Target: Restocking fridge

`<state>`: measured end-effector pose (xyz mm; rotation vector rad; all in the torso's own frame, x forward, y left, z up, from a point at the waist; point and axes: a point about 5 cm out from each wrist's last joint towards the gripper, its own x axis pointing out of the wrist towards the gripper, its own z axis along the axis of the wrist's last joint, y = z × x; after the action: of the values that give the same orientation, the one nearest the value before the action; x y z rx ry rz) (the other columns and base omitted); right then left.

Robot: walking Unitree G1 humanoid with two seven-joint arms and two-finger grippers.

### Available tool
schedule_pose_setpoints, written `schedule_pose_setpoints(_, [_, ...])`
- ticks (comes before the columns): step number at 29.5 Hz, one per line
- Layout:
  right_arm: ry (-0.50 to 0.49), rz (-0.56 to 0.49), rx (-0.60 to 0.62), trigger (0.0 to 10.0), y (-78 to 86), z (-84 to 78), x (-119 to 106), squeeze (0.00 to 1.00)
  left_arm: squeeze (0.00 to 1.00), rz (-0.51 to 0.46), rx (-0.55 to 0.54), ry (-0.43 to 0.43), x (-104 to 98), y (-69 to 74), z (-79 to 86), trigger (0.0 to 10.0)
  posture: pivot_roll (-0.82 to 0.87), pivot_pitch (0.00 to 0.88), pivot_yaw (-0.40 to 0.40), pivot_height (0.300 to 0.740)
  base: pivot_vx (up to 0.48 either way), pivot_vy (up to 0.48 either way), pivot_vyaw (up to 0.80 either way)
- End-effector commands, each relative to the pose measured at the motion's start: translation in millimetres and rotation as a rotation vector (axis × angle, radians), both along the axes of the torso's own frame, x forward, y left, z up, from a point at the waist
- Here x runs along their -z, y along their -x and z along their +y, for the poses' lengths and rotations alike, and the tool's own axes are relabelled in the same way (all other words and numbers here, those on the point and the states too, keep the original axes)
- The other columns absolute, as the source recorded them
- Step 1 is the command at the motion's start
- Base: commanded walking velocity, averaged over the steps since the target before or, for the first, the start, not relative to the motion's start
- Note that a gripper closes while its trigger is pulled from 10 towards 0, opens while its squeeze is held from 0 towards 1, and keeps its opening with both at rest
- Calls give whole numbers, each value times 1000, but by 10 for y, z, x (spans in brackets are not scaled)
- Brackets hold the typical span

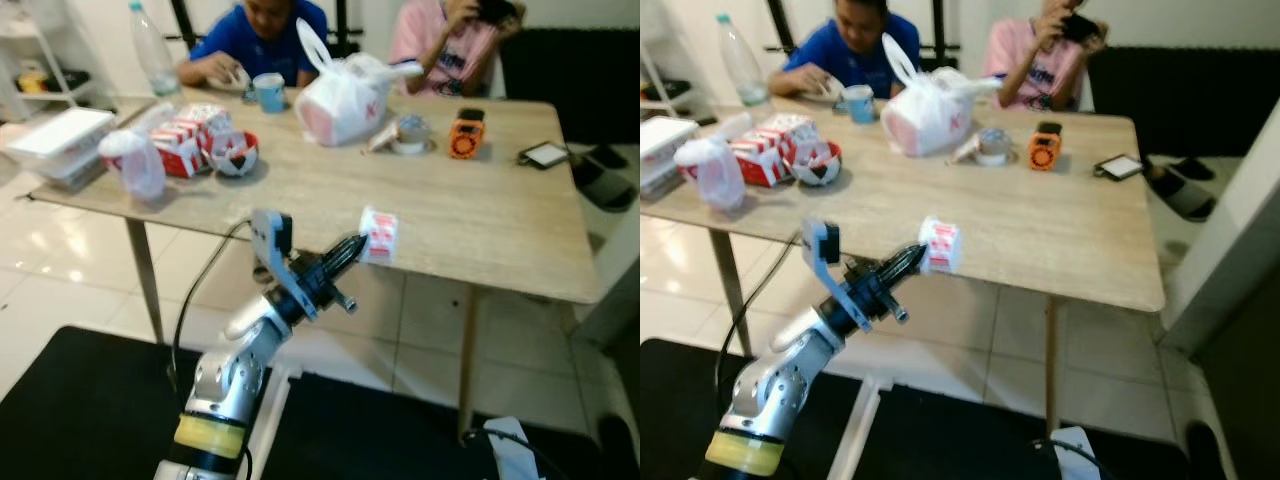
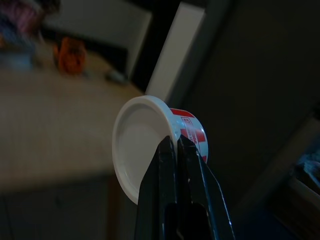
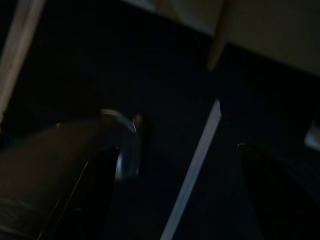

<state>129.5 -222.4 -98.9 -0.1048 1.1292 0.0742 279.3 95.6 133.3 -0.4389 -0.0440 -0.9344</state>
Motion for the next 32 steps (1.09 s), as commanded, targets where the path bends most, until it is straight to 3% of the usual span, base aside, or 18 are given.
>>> schedule_pose_setpoints(1, [-11, -6, -1, 10000, -19, 42, 2, 0, 0, 54, 4, -62, 176, 27, 105, 10000, -37, 0, 42, 740, -379, 0, 0])
schedule_pose_setpoints(4, [-11, -5, -1, 10000, -21, 42, 2, 0, 0, 70, 14, -76, 233, 45, 120, 10000, -37, 0, 42, 740, -376, 0, 0])
schedule_pose_setpoints(5, [-10, -4, 0, 10000, -23, 44, 2, 0, 0, 166, -13, -162, 562, 75, 225, 10000, -39, 0, 44, 740, -379, 0, 0])
schedule_pose_setpoints(6, [-10, -4, 0, 10000, -23, 44, 2, 0, 0, 166, -13, -162, 562, 75, 225, 10000, -39, 0, 44, 740, -379, 0, 0])
schedule_pose_setpoints(7, [-7, -2, 2, 10000, -24, 44, 2, 0, 0, 300, -69, -250, 953, 151, 392, 10000, -40, 0, 43, 740, 0, 0, 0])
schedule_pose_setpoints(8, [-6, -1, 2, 10000, -24, 44, 2, 0, 0, 326, -81, -265, 1023, 172, 426, 10000, -40, 0, 43, 740, 0, 0, 0])
schedule_pose_setpoints(11, [-5, -2, 2, 10000, -35, 43, -1, 0, 0, 463, -129, -414, 1394, 333, 590, 10000, -41, 0, 38, 740, 0, 0, 0])
schedule_pose_setpoints(12, [-5, -2, 2, 10000, -35, 43, -1, 0, 0, 463, -129, -414, 1394, 333, 590, 10000, -41, 0, 38, 740, 0, 0, 0])
schedule_pose_setpoints(14, [1, 2, 4, 10000, -28, 30, 0, 0, 0, 591, -205, -541, 1675, 539, 757, 10000, -47, 0, 36, 740, 0, 0, 0])
schedule_pose_setpoints(15, [1, 2, 4, 10000, -28, 30, 0, 0, 0, 591, -205, -541, 1675, 539, 757, 10000, -47, 0, 36, 740, 0, 0, 0])
schedule_pose_setpoints(16, [6, 4, 6, 10000, -28, 17, -2, 0, 0, 676, -268, -622, 1844, 716, 894, 10000, -49, 0, 34, 740, 0, 0, 0])
schedule_pose_setpoints(20, [14, 6, 8, 10000, -31, 0, -6, 0, 0, 750, -340, -719, 1985, 894, 1040, 10000, -50, 0, 34, 740, 0, 0, 0])
schedule_pose_setpoints(23, [16, 6, 9, 10000, -31, -7, -7, 0, 0, 772, -361, -748, 2023, 949, 1082, 10000, -47, 0, 30, 740, 0, 0, 0])
schedule_pose_setpoints(25, [23, 18, 8, 10000, -20, -19, -4, 0, 0, 833, -403, -920, 2162, 1206, 1228, 10000, -40, 0, 25, 740, 0, 0, 0])
schedule_pose_setpoints(27, [23, 18, 8, 10000, -20, -19, -4, 0, 0, 833, -403, -920, 2162, 1206, 1228, 10000, -40, 0, 25, 740, 0, 0, 0])
schedule_pose_setpoints(29, [35, 49, -8, 10000, 14, -12, 12, 0, 0, 942, -448, -1109, 2312, 1597, 1382, 10000, -35, 0, 18, 740, 0, 0, -400])
schedule_pose_setpoints(31, [37, 54, -12, 10000, 18, -9, 14, 0, 0, 967, -454, -1134, 2339, 1678, 1394, 10000, -32, 0, 16, 740, 0, 0, -800])
schedule_pose_setpoints(32, [40, 57, -17, 10000, 15, -4, 15, 0, 0, 1003, -451, -1167, 2379, 1810, 1395, 10000, -32, 0, 16, 740, 0, 0, -800])
